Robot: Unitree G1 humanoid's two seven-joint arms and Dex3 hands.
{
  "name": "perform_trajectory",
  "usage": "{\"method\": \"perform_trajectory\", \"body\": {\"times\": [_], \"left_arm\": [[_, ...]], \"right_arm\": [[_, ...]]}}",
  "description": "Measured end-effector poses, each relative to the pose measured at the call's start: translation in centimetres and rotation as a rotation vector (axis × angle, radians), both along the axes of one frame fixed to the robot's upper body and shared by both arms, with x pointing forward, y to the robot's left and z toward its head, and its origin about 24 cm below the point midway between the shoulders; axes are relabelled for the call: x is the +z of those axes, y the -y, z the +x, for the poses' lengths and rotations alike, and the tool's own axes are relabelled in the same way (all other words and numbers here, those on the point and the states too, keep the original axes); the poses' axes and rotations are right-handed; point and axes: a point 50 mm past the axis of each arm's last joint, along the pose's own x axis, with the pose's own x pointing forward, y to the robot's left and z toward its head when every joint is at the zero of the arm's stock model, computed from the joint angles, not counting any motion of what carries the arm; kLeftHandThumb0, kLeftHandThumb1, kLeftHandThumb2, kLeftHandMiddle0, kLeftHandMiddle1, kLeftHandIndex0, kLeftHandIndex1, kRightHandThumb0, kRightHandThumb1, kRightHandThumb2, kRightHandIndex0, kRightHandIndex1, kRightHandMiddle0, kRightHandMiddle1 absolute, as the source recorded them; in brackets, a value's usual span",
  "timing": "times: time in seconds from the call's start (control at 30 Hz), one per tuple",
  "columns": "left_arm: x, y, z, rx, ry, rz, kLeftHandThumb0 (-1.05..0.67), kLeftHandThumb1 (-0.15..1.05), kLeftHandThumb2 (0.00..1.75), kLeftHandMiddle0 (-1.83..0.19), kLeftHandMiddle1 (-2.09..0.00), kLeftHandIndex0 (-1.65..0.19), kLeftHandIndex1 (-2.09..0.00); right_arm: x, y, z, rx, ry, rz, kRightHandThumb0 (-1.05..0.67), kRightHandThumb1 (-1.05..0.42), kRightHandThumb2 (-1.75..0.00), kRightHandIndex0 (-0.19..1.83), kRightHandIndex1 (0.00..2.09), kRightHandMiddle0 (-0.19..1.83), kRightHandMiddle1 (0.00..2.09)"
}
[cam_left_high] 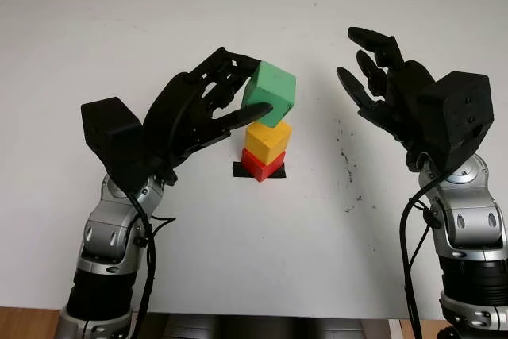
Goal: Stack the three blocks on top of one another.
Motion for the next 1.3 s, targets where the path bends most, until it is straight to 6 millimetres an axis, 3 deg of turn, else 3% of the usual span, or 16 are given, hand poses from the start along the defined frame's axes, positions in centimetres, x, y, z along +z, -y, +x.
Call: {"method": "perform_trajectory", "body": {"times": [0.5,1.3], "left_arm": [[-1.5,0.6,0.8,-0.005,-0.054,0.0,-0.49,1.0,0.05,-0.14,-0.06,-0.42,-1.48],[-3.3,2.4,1.1,-0.06,-0.096,0.067,-0.52,0.99,0.06,-0.14,-0.05,-0.42,-1.51]], "right_arm": [[-0.5,0.2,-0.2,-0.014,-0.017,-0.013,-0.59,-1.05,-0.38,0.01,0.05,-0.04,0.51],[-0.7,0.4,-0.2,-0.045,-0.019,-0.038,-0.6,-1.05,-0.37,0.02,0.05,0.0,0.48]]}}
